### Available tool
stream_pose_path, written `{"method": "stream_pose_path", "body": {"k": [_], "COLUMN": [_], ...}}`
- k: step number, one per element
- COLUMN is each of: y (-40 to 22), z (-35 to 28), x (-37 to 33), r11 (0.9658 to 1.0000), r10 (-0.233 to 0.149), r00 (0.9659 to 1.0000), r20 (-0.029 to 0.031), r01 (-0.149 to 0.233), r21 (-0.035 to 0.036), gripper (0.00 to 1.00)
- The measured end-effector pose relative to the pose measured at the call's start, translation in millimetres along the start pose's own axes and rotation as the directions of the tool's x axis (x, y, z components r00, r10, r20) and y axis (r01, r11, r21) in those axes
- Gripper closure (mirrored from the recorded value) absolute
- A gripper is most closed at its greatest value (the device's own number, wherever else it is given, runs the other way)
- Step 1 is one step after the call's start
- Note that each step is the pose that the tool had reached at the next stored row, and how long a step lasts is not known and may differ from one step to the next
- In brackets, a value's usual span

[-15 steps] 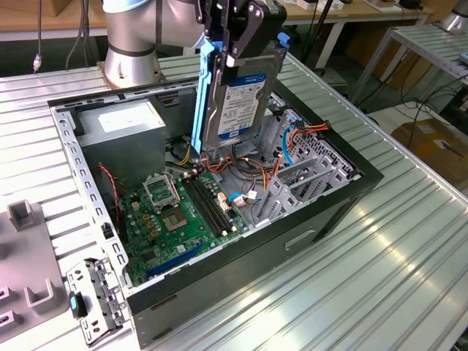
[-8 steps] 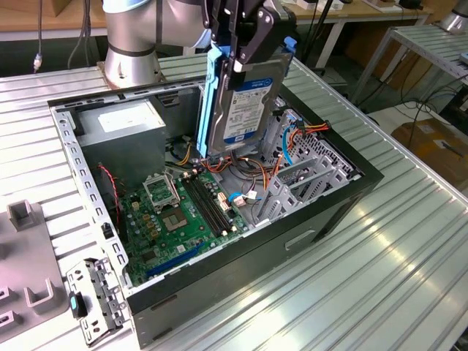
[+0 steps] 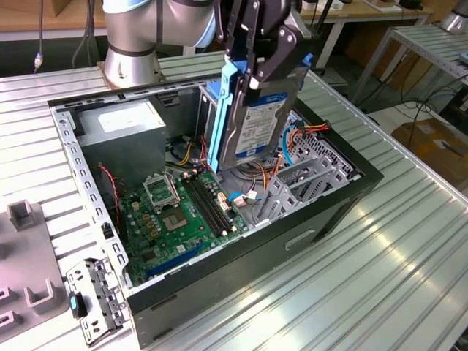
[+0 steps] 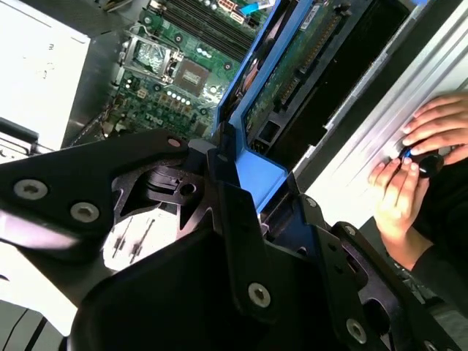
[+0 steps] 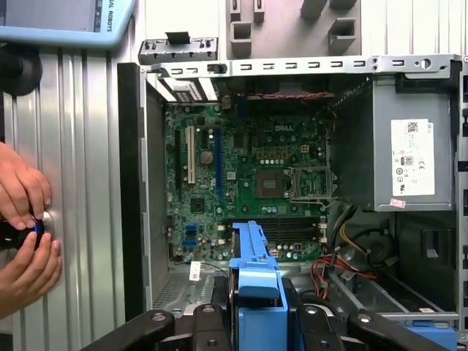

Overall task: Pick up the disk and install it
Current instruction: 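Insert the disk into the insertion slot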

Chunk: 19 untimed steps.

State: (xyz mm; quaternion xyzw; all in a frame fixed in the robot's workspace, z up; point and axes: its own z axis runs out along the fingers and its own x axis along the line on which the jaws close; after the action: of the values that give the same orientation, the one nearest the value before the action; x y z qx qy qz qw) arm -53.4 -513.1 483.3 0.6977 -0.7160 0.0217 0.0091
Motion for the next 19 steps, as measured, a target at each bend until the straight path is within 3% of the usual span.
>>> {"method": "stream_pose_path", "body": {"k": [1,3,7,10,13,19], "y": [-1.4,-11.5,-45.1,-64.5,-72.4,-73.0], "z": [0.2,1.0,2.8,3.7,4.1,4.2], "x": [1.1,2.4,1.7,1.1,0.9,0.9], "r11": [1.0,1.0,1.0,1.0,1.0,1.0], "r10": [0.0,0.0,0.0,0.0,0.0,0.0], "r00": [1.0,1.0,1.0,1.0,1.0,1.0], "r20": [0.0,0.0001,-0.0001,-0.0001,0.0,0.0], "r01": [0.0,0.0,0.0,0.0,0.0,0.0], "r21": [0.0,0.0,0.0,0.0,0.0,0.0], "gripper": [0.63,0.63,0.63,0.63,0.63,0.63]}}
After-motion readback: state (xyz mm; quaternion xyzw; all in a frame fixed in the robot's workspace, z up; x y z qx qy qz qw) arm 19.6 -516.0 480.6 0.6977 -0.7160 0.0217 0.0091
